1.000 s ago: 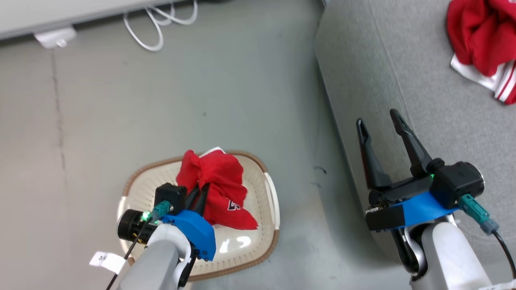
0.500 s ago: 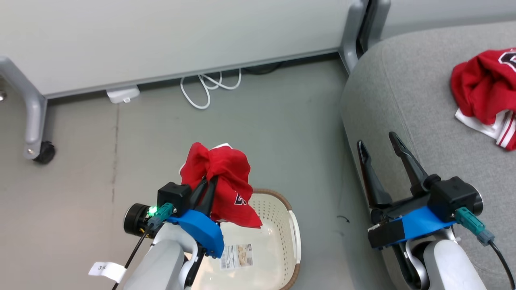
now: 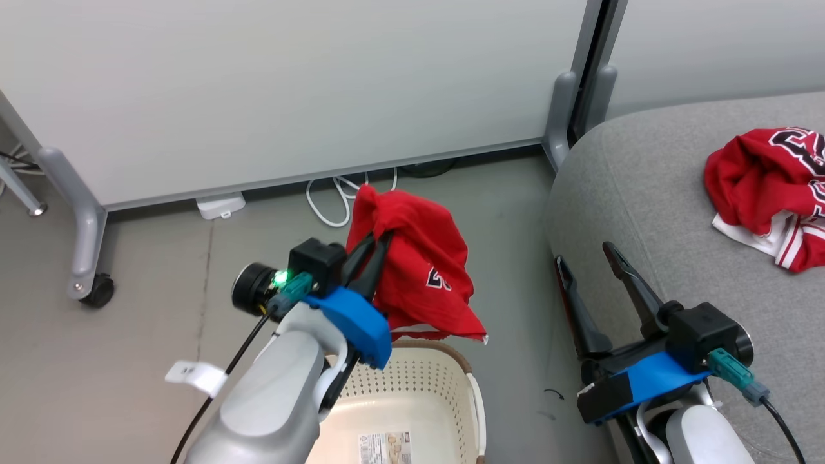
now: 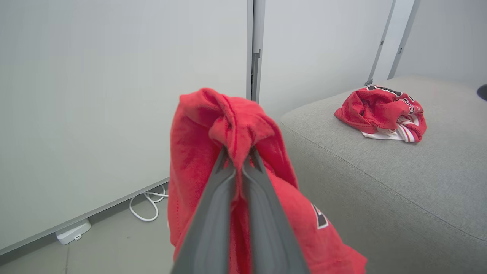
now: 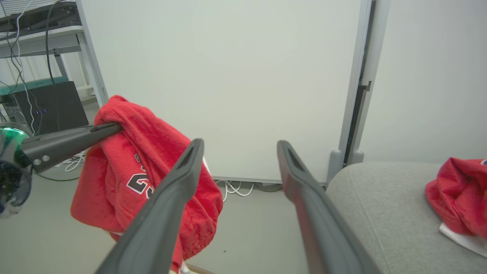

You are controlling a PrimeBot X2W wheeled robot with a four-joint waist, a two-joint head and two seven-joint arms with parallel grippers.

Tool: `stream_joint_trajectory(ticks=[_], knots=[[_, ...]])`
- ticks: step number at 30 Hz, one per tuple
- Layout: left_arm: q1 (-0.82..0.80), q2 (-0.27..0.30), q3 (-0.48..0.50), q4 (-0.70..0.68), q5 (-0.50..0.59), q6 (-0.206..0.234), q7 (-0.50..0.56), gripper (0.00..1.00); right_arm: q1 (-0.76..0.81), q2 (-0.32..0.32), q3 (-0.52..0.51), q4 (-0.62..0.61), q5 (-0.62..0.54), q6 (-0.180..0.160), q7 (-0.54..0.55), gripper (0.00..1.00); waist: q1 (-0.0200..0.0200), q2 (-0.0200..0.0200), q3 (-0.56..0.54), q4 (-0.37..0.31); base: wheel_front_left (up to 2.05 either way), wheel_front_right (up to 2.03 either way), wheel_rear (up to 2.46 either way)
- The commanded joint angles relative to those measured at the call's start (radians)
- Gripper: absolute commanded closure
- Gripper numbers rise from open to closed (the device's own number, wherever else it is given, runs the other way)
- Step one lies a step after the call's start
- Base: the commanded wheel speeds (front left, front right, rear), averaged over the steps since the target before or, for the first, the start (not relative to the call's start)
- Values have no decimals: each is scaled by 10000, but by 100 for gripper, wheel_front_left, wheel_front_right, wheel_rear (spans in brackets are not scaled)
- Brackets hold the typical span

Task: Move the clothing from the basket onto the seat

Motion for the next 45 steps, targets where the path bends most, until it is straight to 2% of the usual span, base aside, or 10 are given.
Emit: stream_joint_trajectory(ticks=[1, 10, 18, 23, 31, 39, 44, 45], knots=[[-326, 6, -164, -3, -142, -9, 127, 100, 146, -8, 37, 29, 79, 5, 49, 0, 1, -1, -157, -27, 0, 0, 0], [-1355, -39, -1324, -333, -1138, -15, 796, 100, 326, -8, 142, 98, 143, 5, 95, 0, 1, -1, -369, -34, 0, 0, 0], [-1686, -51, -1786, -148, -1659, -17, 678, 100, 325, -8, 329, 153, 206, 5, 193, 0, 1, -1, -381, -107, 0, 0, 0], [-1822, -56, -1946, -26, -1863, -17, 586, 100, -146, -8, 914, 475, 229, 5, 543, 0, 1, -1, -255, -93, 0, 0, 0], [-2020, -64, -2416, -126, -2279, -16, 538, 100, -1590, -10, 1944, 2097, 184, 5, 904, 0, 1, -1, -46, 210, 0, 0, 0], [-2145, -62, -3182, -471, -2798, -11, 574, 100, -3005, -10, 2670, 4041, 397, 5, 589, 0, 1, -1, 61, 593, 0, 0, 0], [-2188, -64, -3494, -622, -3071, 49, 553, 100, -3471, -12, 3102, 4832, 792, 5, 470, 0, 1, -1, 72, 696, 0, 0, 0], [-2197, -63, -3573, -648, -3151, 72, 543, 100, -3573, -10, 3181, 4986, 854, 5, 412, 51, 1, -1, 68, 712, 0, 0, 0]])
